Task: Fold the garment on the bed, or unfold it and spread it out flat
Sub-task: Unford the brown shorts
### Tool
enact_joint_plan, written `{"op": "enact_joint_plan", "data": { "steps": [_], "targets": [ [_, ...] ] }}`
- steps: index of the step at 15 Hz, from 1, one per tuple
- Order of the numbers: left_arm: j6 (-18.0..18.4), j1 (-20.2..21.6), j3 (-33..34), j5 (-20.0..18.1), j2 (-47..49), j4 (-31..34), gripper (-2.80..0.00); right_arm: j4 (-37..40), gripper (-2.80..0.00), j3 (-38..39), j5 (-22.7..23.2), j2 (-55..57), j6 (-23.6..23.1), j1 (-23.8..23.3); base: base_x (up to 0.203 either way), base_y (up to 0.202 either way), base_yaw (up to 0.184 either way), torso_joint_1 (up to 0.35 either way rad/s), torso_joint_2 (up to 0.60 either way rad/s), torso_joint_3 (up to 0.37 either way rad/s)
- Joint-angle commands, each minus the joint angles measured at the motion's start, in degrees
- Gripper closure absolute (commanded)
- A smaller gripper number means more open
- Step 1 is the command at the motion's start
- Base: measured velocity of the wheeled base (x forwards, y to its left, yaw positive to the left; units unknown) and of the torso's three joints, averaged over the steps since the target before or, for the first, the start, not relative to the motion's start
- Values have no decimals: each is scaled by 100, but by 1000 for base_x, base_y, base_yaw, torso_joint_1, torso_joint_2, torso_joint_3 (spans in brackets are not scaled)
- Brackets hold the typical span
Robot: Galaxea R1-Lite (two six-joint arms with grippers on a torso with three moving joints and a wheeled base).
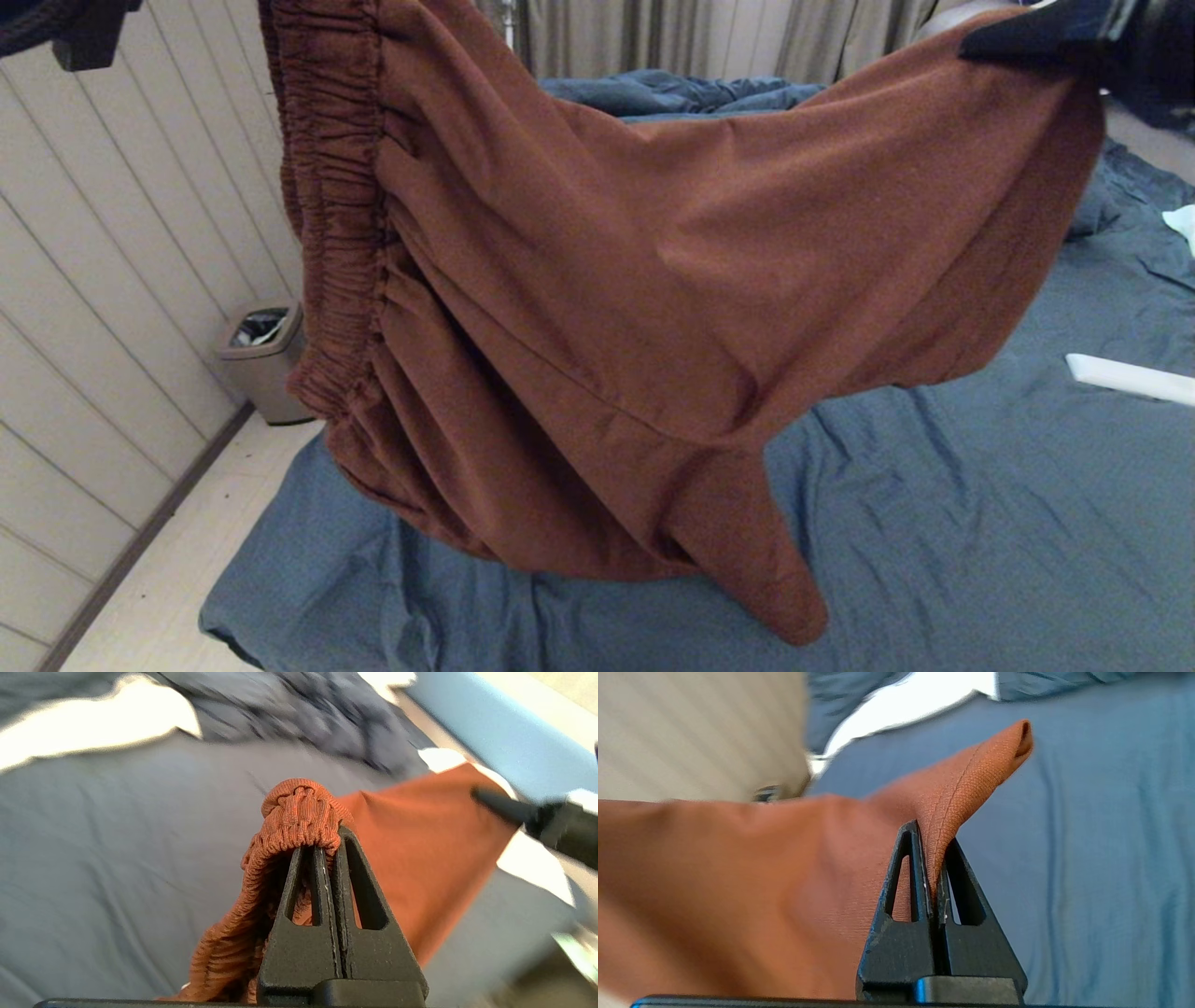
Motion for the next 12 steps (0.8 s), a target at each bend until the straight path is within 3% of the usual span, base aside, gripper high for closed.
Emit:
{"op": "enact_joint_plan", "data": {
  "steps": [1, 5, 12],
  "targets": [
    [-6, 452, -55, -2, 566, -259, 0, -348, 0, -79, -7, 746, -9, -238, 0, 0, 0, 0, 0, 0],
    [-12, 1105, -199, -21, 1442, -868, 0, -868, 0, -505, 5, 1719, -82, -603, 0, 0, 0, 0, 0, 0],
    [-12, 1679, -164, -309, 2624, -1617, 0, -943, 0, -1597, 12, 3339, -165, -864, 0, 0, 0, 0, 0, 0]
  ]
}}
